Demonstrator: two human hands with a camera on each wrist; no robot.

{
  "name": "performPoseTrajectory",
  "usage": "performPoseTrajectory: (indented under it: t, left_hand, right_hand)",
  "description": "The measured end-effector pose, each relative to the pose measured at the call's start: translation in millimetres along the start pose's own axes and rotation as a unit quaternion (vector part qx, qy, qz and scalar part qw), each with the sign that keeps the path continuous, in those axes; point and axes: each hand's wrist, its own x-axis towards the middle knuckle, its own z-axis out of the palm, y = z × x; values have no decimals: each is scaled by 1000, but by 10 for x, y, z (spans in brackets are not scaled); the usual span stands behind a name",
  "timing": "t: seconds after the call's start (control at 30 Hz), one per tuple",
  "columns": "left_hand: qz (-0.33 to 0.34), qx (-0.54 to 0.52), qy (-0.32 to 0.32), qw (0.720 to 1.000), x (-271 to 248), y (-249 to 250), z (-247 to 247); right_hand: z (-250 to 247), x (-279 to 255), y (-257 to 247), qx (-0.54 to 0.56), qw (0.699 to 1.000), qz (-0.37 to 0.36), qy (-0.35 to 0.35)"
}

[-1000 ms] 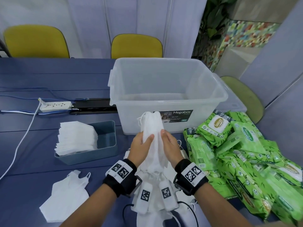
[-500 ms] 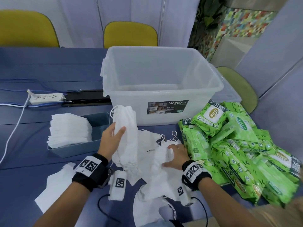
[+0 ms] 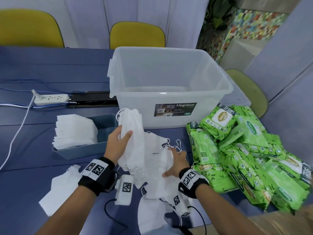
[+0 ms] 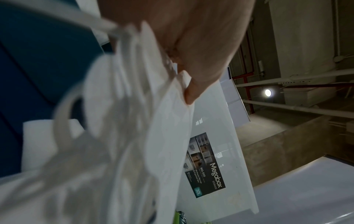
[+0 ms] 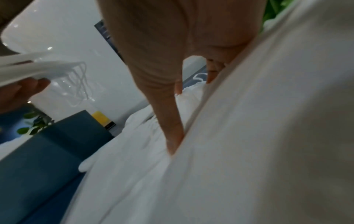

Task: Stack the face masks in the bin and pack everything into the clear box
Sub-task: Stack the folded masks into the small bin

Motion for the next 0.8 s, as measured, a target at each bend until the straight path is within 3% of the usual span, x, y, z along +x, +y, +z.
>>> performPoseTrajectory:
  t: [0.1, 0.27, 0.4, 0.53, 0.8]
  left_hand:
    - [3, 2, 0, 1000, -34, -5, -17]
    - [9, 4, -5, 1000, -68, -30, -66]
    - [3, 9, -7, 1000, -63, -40, -89]
    - [-7, 10, -10, 1000, -56, -49, -79]
    - [7, 19, -8, 1000, -10, -12, -108]
  right_hand:
    - [-5, 58, 17, 46, 999, 14, 5]
    - [-83, 154, 115, 175, 984, -33, 21]
    - [-296, 127, 86, 313, 944, -50, 96]
    - [-601, 18, -65, 381, 911, -61, 141]
    - [-1157, -320, -430, 436, 859, -180, 200]
